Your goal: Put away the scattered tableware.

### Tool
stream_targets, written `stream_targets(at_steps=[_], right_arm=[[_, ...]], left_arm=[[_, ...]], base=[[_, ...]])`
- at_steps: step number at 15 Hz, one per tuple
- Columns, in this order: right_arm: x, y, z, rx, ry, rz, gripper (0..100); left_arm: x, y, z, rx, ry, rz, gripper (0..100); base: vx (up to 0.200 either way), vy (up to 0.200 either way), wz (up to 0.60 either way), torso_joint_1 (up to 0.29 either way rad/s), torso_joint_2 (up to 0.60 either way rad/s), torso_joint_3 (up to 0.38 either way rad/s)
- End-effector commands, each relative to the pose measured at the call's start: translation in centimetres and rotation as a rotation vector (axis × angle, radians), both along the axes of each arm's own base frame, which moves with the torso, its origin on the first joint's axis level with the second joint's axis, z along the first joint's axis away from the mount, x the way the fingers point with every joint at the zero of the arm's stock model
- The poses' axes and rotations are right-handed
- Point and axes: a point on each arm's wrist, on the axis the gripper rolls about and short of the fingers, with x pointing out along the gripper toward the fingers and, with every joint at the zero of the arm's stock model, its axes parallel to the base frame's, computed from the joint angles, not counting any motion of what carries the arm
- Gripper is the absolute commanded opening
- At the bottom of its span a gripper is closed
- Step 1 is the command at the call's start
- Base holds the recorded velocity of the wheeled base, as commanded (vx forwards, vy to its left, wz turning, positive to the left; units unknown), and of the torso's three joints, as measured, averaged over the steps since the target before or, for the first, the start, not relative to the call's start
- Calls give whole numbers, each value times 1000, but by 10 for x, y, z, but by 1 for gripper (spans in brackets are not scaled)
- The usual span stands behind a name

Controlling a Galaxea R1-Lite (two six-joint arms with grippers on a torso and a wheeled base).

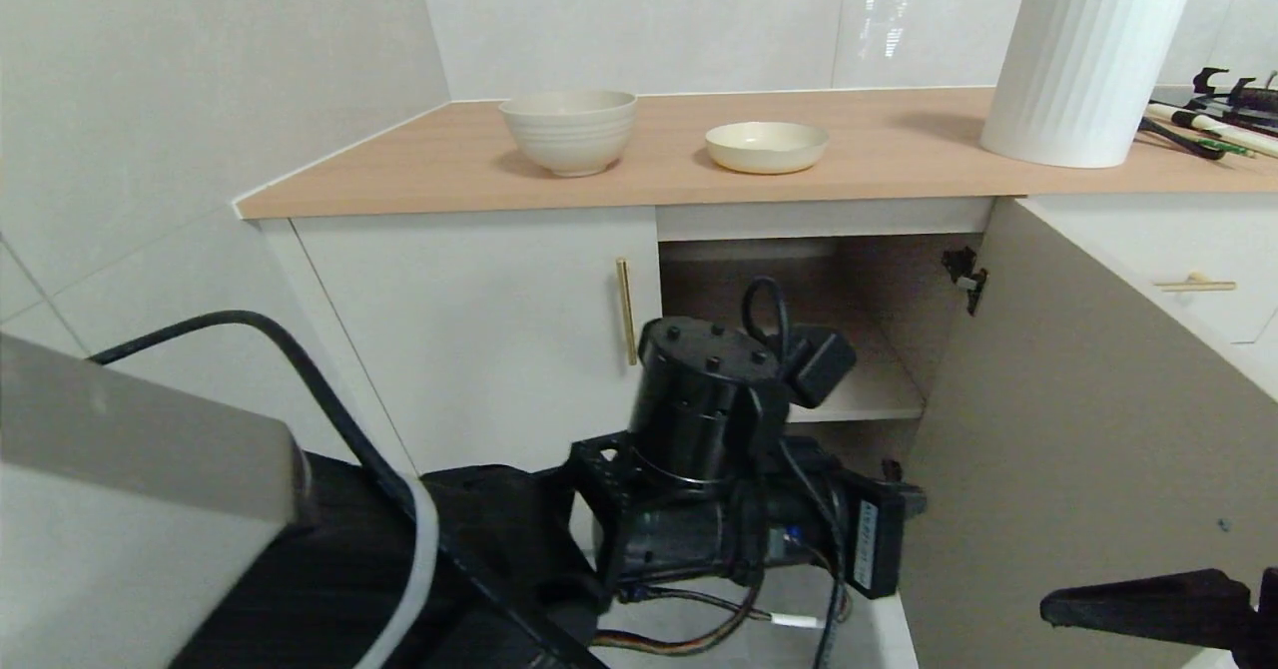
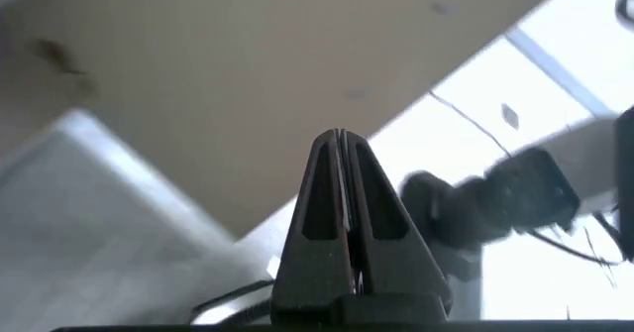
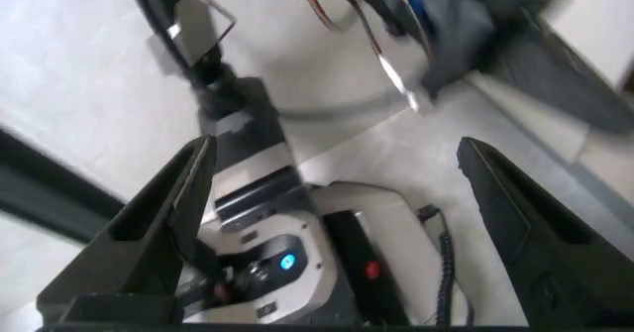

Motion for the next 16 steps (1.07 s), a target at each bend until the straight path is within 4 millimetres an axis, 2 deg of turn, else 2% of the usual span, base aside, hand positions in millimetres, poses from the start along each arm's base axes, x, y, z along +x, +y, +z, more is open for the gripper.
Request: stream_targets(at_steps=[1,2,3,4,5,7,9,11,13,16], right_arm=[[19,12,-4,-19,17,-44,100],[31,18,-3,-15,8,-86,100],[49,25,1,-29,27,-139,100],[64,27,6,-52,56,-178,100],[87,29,18,-83,96,-240,100],[130,39,25,-119,119,-340,100],[154,50,24,-155,98,-406,100],[155,58,25,-152,100,-396,100],[151,58,11,-183,152,-440,100],[152,56,11,-181,172,-487,100]], left_arm=[[8,52,21,-23,-20,108,0],[10,77,23,-14,-21,163,0],[3,110,24,0,-20,225,0],[-2,135,25,12,-33,275,0],[-6,164,25,31,-65,345,0],[-18,199,30,45,-123,430,0],[-28,209,39,33,-154,478,0],[-32,211,43,33,-170,513,0],[-29,219,46,34,-175,546,0],[-20,221,50,27,-184,573,0]], base=[[0,0,0,0,0,0],[0,0,0,0,0,0],[0,0,0,0,0,0],[0,0,0,0,0,0],[0,0,0,0,0,0],[0,0,0,0,0,0],[0,0,0,0,0,0],[0,0,0,0,0,0],[0,0,0,0,0,0],[0,0,0,0,0,0]])
